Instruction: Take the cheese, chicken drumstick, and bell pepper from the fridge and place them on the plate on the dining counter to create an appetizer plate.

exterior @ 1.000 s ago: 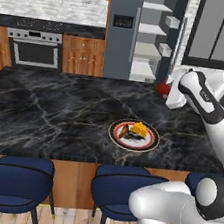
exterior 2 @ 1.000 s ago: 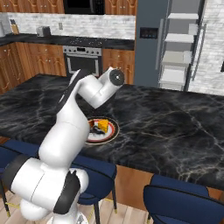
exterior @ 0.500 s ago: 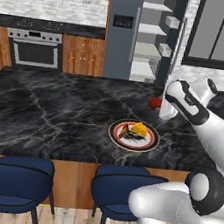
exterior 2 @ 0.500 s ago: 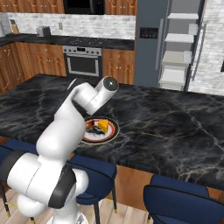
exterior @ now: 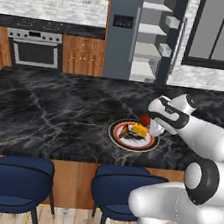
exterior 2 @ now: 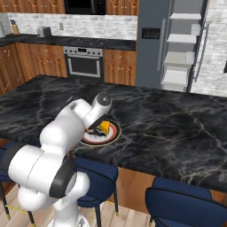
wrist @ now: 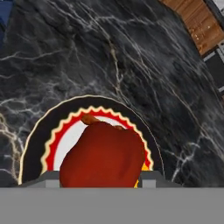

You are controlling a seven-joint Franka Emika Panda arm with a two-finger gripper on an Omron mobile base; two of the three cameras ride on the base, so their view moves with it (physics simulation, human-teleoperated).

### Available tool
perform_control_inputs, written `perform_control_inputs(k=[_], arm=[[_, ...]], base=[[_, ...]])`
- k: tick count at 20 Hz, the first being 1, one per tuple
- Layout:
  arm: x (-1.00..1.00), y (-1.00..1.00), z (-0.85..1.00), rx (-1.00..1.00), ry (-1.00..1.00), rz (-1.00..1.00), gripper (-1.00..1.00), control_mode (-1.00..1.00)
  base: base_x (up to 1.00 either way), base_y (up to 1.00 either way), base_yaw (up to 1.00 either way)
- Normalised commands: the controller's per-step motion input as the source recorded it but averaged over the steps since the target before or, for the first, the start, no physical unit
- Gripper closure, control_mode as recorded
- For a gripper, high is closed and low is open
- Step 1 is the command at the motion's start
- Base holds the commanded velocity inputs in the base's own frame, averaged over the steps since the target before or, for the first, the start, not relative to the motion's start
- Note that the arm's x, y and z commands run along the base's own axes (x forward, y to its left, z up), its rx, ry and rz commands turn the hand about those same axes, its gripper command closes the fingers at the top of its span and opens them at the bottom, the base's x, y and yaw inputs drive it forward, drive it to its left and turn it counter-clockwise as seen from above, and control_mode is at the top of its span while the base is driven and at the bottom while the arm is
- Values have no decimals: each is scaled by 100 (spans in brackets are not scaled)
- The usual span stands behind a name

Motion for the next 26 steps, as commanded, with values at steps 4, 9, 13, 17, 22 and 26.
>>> perform_control_inputs(k=[4,9,13,17,22,26], arm=[[32,7,-70,-7,10,0,100,-100],[35,1,-58,-5,11,0,100,-100],[27,1,-47,-5,10,0,-100,-100],[13,3,-5,-2,7,0,-100,-100],[0,0,63,0,-1,0,-100,-100],[0,0,39,0,0,0,-100,-100]], base=[[0,0,0],[0,0,0],[0,0,0],[0,0,0],[0,0,0],[0,0,0]])
